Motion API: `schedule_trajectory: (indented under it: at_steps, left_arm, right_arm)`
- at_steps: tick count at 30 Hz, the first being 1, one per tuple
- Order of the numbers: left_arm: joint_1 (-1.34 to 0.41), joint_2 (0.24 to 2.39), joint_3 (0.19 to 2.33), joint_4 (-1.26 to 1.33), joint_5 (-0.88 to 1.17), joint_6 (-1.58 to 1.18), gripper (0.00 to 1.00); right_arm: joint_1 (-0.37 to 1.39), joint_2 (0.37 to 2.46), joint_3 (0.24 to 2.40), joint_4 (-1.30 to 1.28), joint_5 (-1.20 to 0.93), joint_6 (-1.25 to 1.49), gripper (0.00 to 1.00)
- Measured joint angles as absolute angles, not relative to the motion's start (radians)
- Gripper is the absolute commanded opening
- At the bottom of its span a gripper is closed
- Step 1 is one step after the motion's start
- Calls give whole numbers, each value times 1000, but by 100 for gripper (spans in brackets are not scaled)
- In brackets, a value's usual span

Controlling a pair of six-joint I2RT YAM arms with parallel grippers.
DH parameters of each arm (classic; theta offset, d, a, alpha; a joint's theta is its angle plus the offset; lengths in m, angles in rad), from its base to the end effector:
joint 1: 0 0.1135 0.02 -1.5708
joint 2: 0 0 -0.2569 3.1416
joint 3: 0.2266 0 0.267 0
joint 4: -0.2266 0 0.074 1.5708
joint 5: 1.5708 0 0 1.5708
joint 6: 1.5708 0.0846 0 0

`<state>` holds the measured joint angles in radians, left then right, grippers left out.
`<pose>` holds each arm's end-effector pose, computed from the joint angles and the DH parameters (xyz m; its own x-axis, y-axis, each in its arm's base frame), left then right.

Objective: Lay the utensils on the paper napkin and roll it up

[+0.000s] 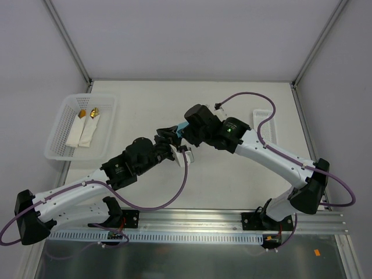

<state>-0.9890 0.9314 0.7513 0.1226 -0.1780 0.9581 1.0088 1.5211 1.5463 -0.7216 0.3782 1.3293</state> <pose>0.1721 -0.2344 0.3230 0.5751 0.5909 -0.5658 0.4428 0.3567 0.8226 0.2305 0.3074 0.3387 -0.6987 0.5838 -0.4135 0.1799 0.7028 0.6883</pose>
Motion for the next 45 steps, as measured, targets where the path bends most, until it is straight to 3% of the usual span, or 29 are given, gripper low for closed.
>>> schedule_trajectory:
  at_steps: [14,19,25,33,40,45]
  left_arm:
    - [-1002,892,708,72,-212,982,56]
    - [-1000,891,704,21,-246,984,50]
    - [-997,888,704,-14,-270,973,49]
    - [-993,731,730,-90,-163,896,60]
    - [-979,754,922,-252,-96,673,65]
    - [-734,812,1119,-402,80,413,80]
  right_arm:
    - [1007,1504,1529,-720,371,1335,0]
    - [1003,1477,1523,-719,369,1335,0]
    - [998,1442,1495,-715,370,1335,0]
    - [988,1432,1475,-711,379,1324,0]
    - [947,1430,1468,-658,377,1200,0]
    - [918,1384,1381,-537,359,1011,0]
